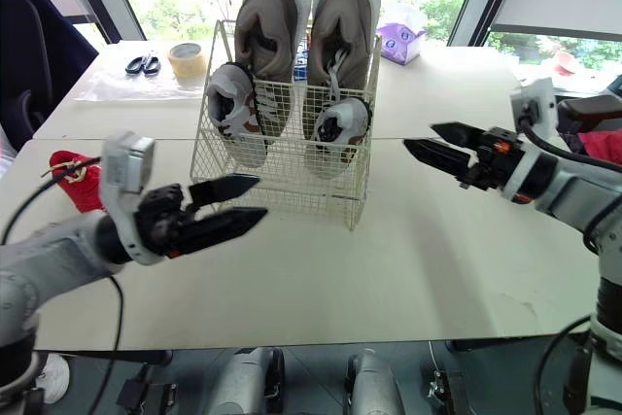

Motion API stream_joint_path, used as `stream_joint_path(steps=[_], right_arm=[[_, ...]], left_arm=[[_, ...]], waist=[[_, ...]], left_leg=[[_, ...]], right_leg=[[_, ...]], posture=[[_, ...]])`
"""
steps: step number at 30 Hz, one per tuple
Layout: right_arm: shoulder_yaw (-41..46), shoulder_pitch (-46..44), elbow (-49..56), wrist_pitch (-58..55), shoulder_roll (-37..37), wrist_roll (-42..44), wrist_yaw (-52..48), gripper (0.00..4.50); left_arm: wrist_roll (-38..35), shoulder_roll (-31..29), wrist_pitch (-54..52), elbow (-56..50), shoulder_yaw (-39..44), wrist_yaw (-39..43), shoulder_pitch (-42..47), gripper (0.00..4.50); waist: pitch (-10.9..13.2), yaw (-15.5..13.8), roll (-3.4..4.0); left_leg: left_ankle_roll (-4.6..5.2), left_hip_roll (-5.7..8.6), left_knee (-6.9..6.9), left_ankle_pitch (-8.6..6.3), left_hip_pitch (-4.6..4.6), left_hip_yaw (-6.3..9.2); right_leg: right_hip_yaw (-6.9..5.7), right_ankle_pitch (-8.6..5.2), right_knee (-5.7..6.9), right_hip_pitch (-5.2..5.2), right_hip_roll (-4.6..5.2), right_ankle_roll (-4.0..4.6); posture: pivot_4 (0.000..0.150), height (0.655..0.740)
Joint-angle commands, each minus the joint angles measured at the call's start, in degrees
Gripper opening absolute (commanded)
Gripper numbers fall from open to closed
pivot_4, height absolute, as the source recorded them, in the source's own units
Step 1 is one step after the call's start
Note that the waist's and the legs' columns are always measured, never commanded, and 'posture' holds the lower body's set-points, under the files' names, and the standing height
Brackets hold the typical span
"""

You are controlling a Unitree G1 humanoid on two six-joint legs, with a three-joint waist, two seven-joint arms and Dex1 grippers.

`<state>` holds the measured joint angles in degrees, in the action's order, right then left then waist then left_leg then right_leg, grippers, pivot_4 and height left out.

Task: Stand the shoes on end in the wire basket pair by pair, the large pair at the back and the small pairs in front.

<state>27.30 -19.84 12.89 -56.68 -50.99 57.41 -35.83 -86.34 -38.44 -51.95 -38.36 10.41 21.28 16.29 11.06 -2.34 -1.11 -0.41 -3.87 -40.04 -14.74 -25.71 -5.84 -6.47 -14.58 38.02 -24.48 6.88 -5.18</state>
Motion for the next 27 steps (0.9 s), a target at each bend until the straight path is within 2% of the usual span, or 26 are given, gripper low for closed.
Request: stream_joint_path(steps=[1, 5, 8, 12, 19, 27], right_arm=[[4.1, 4.7, 1.3, 6.1, -0.5, -7.4, 3.1, 4.50], [9.3, 11.8, -1.8, 14.4, 2.5, -15.3, 6.5, 4.50], [10.8, 14.8, -3.1, 16.9, 2.4, -18.9, 7.1, 4.50], [9.4, 18.5, -6.9, 17.7, 0.5, -21.3, 2.6, 4.50], [5.6, 14.0, -21.1, 25.8, 0.7, -27.8, 0.3, 4.50], [0.9, 5.3, -39.5, 35.7, 0.1, -33.9, -2.7, 4.50]], left_arm=[[4.6, 3.1, 2.7, -2.6, -4.9, -0.9, 0.7, 4.44], [9.6, 9.6, 6.4, -1.5, -8.8, -1.5, -1.9, 4.44], [14.0, 11.6, 8.0, -1.5, -11.0, -0.4, -4.3, 4.44], [18.3, 13.1, 9.5, -2.1, -13.6, 1.0, -6.9, 4.44], [17.2, 10.7, 8.6, -2.6, -13.1, 4.3, -8.3, 4.44], [14.8, 8.4, 8.4, -3.9, -12.0, 3.3, -9.0, 4.44]], waist=[[0.0, 0.1, 0.07], [-0.2, 0.1, 0.31], [-0.2, 0.1, 0.37], [-0.2, 0.1, 0.45], [-0.3, 0.2, 0.65], [-0.3, 0.2, 0.71]], left_leg=[[0.00, 0.00, 0.01, 0.00, 0.04, -0.01], [-0.04, -0.01, 0.07, 0.02, 0.23, -0.07], [-0.04, -0.01, 0.07, 0.02, 0.23, -0.06], [-0.02, -0.01, 0.06, 0.01, 0.24, -0.06], [0.00, -0.01, 0.06, 0.00, 0.24, -0.05], [0.00, 0.00, 0.03, 0.00, 0.24, -0.06]], right_leg=[[0.00, 0.00, 0.01, 0.01, 0.00, 0.00], [0.08, -0.01, 0.07, 0.05, -0.03, -0.01], [0.09, -0.01, 0.06, 0.05, -0.04, -0.01], [0.09, -0.02, 0.04, 0.06, -0.04, 0.00], [0.10, -0.03, 0.03, 0.06, -0.04, 0.02], [0.10, -0.03, 0.03, 0.06, -0.04, 0.00]], posture=[[0.150, 0.6938], [0.150, 0.6938], [0.150, 0.6938], [0.150, 0.6938], [0.150, 0.6938], [0.150, 0.6938]])
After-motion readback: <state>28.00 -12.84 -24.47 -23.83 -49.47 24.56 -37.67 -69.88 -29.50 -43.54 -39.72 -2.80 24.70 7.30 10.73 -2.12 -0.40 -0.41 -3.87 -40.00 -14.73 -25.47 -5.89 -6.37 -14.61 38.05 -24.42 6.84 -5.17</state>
